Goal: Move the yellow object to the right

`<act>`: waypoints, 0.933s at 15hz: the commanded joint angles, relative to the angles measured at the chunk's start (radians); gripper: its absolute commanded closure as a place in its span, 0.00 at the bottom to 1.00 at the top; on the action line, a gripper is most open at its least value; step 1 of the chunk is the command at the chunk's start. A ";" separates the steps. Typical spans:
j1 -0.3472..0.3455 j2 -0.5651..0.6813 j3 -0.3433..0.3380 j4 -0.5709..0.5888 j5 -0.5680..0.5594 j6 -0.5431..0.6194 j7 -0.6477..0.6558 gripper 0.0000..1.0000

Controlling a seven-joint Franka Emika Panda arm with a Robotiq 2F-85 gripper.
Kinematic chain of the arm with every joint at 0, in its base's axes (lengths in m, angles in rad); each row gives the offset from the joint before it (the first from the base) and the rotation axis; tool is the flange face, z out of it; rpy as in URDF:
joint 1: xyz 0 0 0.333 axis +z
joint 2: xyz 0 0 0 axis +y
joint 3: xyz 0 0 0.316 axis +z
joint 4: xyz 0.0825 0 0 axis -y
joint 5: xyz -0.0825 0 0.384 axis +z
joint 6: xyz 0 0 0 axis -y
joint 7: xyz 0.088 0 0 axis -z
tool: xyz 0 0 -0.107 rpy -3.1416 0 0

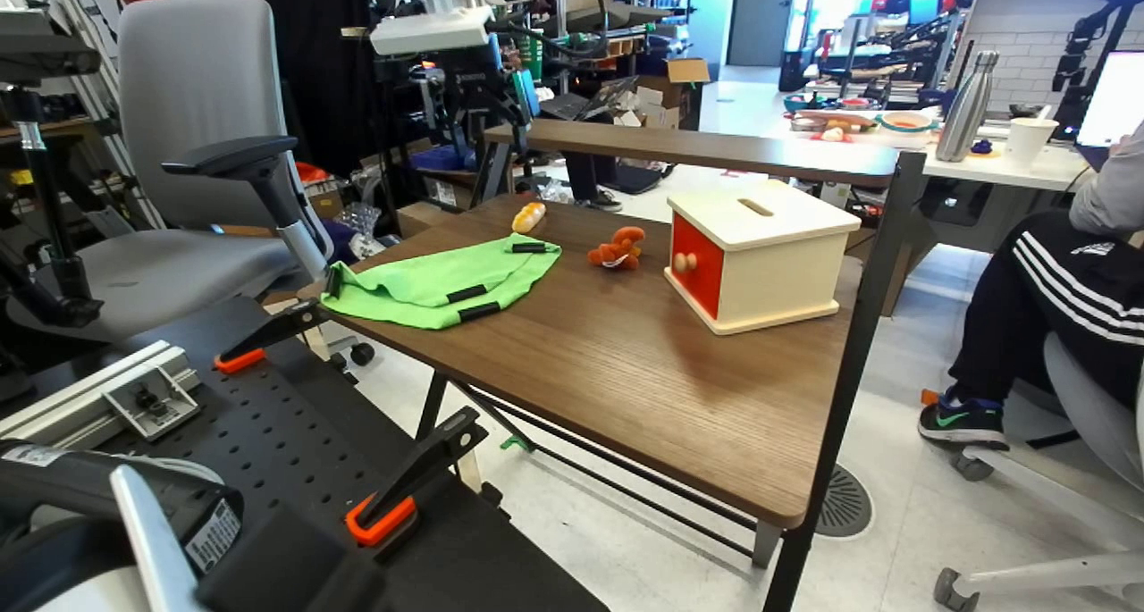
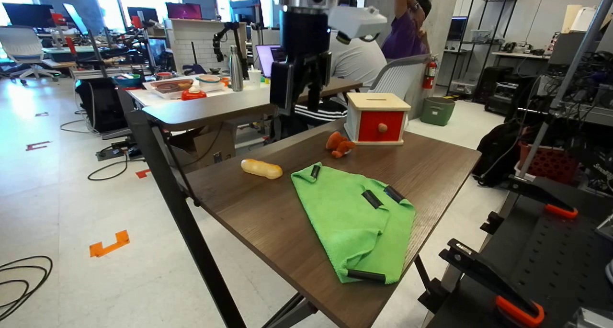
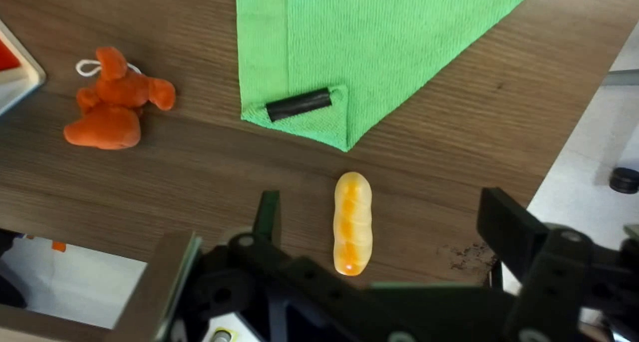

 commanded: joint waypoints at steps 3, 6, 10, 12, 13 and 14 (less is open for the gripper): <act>-0.008 0.225 0.004 0.244 0.109 0.002 -0.075 0.00; -0.005 0.306 0.002 0.332 0.142 -0.009 -0.077 0.00; 0.006 0.401 -0.002 0.440 0.156 -0.023 -0.069 0.00; 0.011 0.440 -0.003 0.483 0.159 -0.033 -0.068 0.00; 0.015 0.456 -0.003 0.502 0.159 -0.044 -0.069 0.01; 0.018 0.470 -0.004 0.518 0.158 -0.054 -0.067 0.06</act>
